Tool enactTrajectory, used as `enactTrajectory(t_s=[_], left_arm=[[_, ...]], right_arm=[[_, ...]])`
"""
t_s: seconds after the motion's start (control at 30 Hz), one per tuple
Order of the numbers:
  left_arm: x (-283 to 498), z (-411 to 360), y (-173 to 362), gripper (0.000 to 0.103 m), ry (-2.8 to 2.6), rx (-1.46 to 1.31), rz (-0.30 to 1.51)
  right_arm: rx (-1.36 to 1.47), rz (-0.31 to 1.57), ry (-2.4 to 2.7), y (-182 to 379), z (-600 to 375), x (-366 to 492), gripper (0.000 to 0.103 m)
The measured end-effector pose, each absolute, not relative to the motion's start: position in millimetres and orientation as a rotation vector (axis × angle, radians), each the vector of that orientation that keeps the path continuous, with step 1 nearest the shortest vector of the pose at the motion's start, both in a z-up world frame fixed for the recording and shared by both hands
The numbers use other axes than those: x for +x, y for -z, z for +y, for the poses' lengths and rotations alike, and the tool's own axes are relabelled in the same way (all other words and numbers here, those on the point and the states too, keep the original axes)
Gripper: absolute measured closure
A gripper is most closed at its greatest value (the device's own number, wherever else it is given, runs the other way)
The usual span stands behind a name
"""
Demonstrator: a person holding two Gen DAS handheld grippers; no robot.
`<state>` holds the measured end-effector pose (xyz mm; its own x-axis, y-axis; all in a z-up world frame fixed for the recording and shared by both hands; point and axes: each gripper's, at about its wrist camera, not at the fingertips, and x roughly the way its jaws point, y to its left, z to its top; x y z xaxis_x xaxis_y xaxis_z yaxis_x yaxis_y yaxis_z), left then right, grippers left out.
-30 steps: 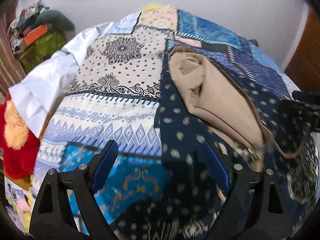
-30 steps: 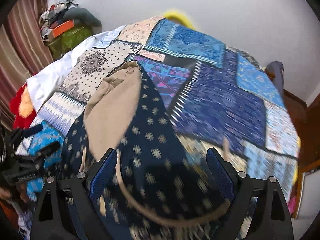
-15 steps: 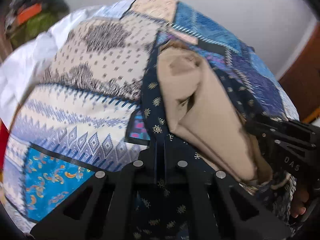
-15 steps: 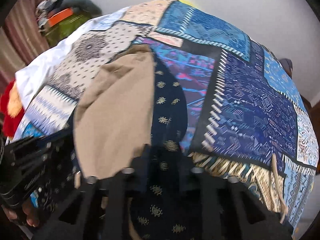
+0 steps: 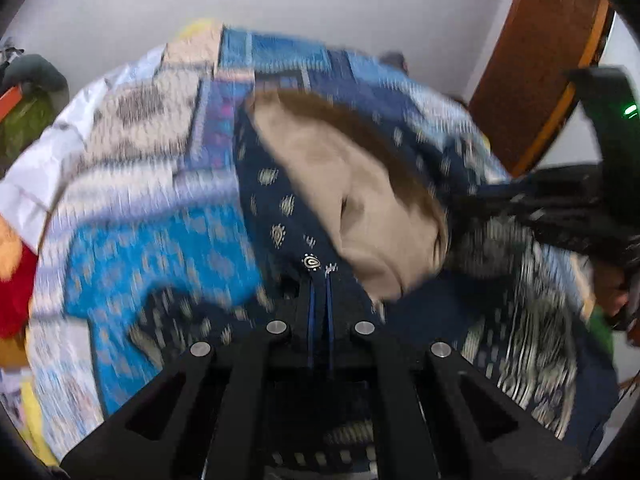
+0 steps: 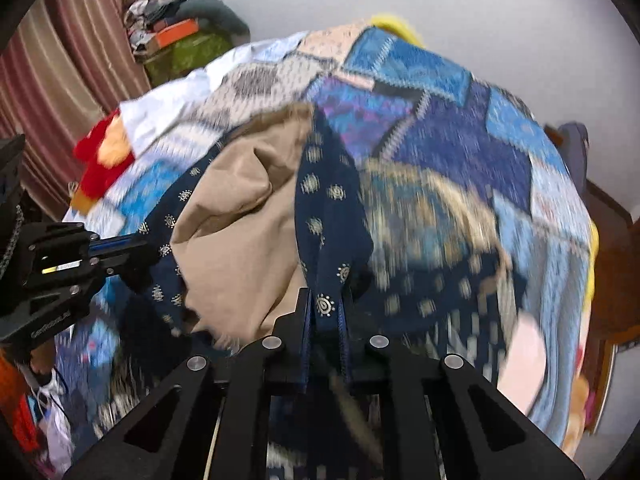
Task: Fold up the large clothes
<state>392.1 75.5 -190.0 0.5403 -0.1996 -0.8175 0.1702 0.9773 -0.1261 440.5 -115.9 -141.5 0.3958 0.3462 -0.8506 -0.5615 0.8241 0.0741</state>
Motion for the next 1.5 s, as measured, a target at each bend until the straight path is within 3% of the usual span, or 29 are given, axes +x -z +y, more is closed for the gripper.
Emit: enactTrajectory(t_s=[0.17, 0.33, 0.43, 0.5, 0.67, 0.83, 1.0, 1.27, 1.37, 1.4, 1.43, 1.5], left_arm=[[360, 68, 243, 0.098, 0.171, -0.024, 1.121], [339, 79, 259, 0.096, 0.129, -0.026, 1.190], [334, 95, 246, 0.087, 0.105, -0.063, 1.177], [335, 108, 228, 0.069, 0.076, -0.090, 1.133], [356, 135, 190, 0.047, 0.001, -0.133, 1.016], [401, 145, 182, 0.040, -0.028, -0.134, 0.979], [454, 148, 212, 0.040, -0.041, -0.147, 1.020], [521, 161, 262, 0.042, -0.058, -0.271, 1.077], [536, 158, 265, 0.058, -0.061, -0.273, 1.076], [537, 155, 262, 0.081, -0.052, -0.262, 1.064], [536, 150, 254, 0.095, -0.035, -0.246, 1.045], [528, 137, 235, 0.098, -0.030, -0.202, 1.009]], right_arm=[[-0.344, 1.040, -0.461, 170, -148, 390, 0.093], [-0.388, 1.095, -0.400, 182, -168, 367, 0.093], [-0.366, 1.074, -0.413, 165, -176, 362, 0.093], [-0.345, 1.036, -0.419, 146, -178, 362, 0.093], [-0.309, 0.918, -0.467, 103, -158, 376, 0.093], [-0.351, 0.861, -0.501, 94, -110, 404, 0.093], [-0.418, 0.835, -0.513, 112, -52, 448, 0.093], [-0.432, 1.001, -0.442, 190, -29, 514, 0.093], [-0.357, 1.031, -0.505, 208, -46, 517, 0.093], [-0.352, 1.018, -0.524, 209, -50, 514, 0.093], [-0.359, 1.028, -0.533, 209, -53, 513, 0.093], [-0.338, 1.056, -0.533, 202, -63, 510, 0.093]])
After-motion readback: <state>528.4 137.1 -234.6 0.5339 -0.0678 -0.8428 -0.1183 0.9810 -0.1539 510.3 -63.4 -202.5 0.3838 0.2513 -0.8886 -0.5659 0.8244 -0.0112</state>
